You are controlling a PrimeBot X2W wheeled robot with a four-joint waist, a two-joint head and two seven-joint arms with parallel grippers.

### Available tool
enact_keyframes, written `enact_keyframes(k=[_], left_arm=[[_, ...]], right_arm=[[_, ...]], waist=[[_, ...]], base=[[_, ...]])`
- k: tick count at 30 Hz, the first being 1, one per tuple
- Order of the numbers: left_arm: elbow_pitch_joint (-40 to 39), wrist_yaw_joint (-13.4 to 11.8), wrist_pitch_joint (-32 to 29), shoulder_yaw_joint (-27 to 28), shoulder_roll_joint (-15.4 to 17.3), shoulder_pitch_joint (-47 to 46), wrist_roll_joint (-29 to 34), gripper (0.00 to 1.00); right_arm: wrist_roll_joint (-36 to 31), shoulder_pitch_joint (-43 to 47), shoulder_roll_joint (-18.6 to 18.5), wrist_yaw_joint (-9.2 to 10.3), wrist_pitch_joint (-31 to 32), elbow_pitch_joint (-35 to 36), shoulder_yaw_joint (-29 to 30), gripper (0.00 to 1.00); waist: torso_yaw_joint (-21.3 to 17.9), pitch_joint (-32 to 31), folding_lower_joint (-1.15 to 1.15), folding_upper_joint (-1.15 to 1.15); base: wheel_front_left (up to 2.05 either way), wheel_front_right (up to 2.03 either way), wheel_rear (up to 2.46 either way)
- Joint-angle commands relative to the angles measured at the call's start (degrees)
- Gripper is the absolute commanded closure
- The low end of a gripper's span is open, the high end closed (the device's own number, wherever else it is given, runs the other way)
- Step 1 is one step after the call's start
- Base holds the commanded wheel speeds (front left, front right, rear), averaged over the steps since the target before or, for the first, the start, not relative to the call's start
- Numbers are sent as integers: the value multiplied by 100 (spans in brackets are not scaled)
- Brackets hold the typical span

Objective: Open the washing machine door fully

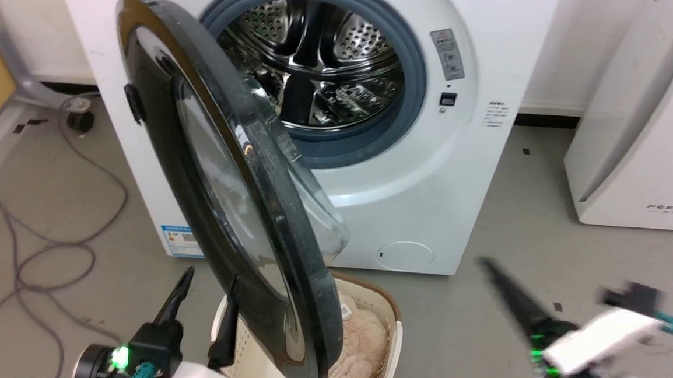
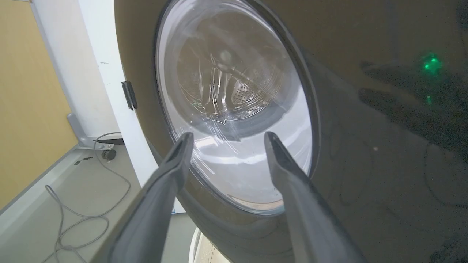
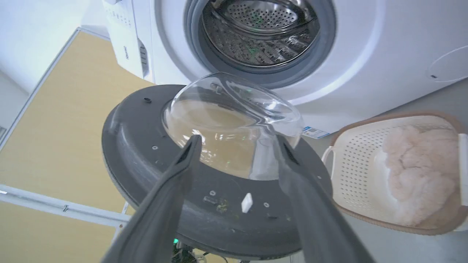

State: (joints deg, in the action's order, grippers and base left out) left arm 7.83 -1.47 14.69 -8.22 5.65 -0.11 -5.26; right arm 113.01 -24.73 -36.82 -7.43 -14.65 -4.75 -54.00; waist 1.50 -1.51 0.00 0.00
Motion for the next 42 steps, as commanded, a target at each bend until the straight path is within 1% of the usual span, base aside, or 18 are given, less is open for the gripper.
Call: enact_keyframes(k=[1, 3, 6, 9, 11, 14, 17, 19, 22, 24, 26, 29, 34, 41, 42], left_arm=[[9, -41, 30, 42, 41, 113, -28, 0], [5, -66, 30, 82, 64, 171, -47, 0], [-11, -90, 30, 122, 93, 216, -71, 0], [-23, -115, 30, 151, 111, 229, -90, 0], [-29, -128, 30, 166, 124, 239, -100, 0], [-33, -145, 30, 180, 139, 244, -113, 0], [-27, -151, 30, 179, 148, 226, -122, 0], [-27, -158, 30, 176, 150, 212, -126, 0], [-32, -165, 30, 168, 152, 195, -131, 0], [-32, -167, 30, 161, 155, 180, -133, 0], [-34, -168, 30, 158, 159, 164, -136, 0], [-31, -172, 30, 156, 165, 154, -138, 0], [-8, -175, 30, 149, 187, 134, -146, 0], [55, -168, 30, 124, 212, 147, -172, 0], [69, -165, 30, 120, 212, 147, -183, 47]], right_arm=[[-248, 296, 32, -6, -28, -318, 437, 0], [-813, 682, 263, -6, -31, -809, 1160, 0], [-2009, 1177, 749, -6, -33, -1466, 2241, 0], [-3449, 1556, 1338, -6, -33, -1807, 3394, 0], [-4604, 1776, 1737, -6, -34, -1810, 4158, 0], [-6344, 2098, 2365, -6, -34, -1444, 5189, 0], [-8007, 2368, 2984, -6, -34, -765, 5905, 0], [-8932, 2526, 3224, -6, -13, -262, 6104, 0], [-9989, 2747, 3362, -6, 265, 422, 6037, 0], [-10416, 2905, 3385, -6, 490, 748, 5869, 0], [-10568, 3060, 3390, -6, 676, 934, 5702, 0], [-10657, 3193, 3392, -6, 802, 1007, 5555, 0], [-10651, 3333, 3393, -6, 935, 840, 5390, 0], [-10615, 3243, 3394, -6, 912, 593, 5379, 0], [-10613, 3227, 3394, -6, 910, 574, 5386, 0]], waist=[[-87, -58, 0, 0], [-141, -76, 0, 0], [-192, -88, 0, 0], [-234, -93, 0, 0], [-261, -98, 0, 0], [-287, -96, 0, 0], [-292, -91, 0, 0], [-291, -83, 0, 0], [-285, -68, 0, 0], [-275, -52, 0, 0], [-263, -36, 0, 0], [-255, -26, 0, 0], [-243, 11, 0, 0], [-215, 33, 0, 0], [-210, 34, 0, 0]], base=[[0, 0, 0], [0, 0, 0], [0, 0, 0], [0, 0, 0], [0, 0, 0], [0, 0, 0], [0, 0, 0], [0, 0, 0], [0, 0, 0], [0, 0, 0], [0, 0, 0], [0, 0, 0], [0, 0, 0], [0, 0, 0], [0, 0, 0]])
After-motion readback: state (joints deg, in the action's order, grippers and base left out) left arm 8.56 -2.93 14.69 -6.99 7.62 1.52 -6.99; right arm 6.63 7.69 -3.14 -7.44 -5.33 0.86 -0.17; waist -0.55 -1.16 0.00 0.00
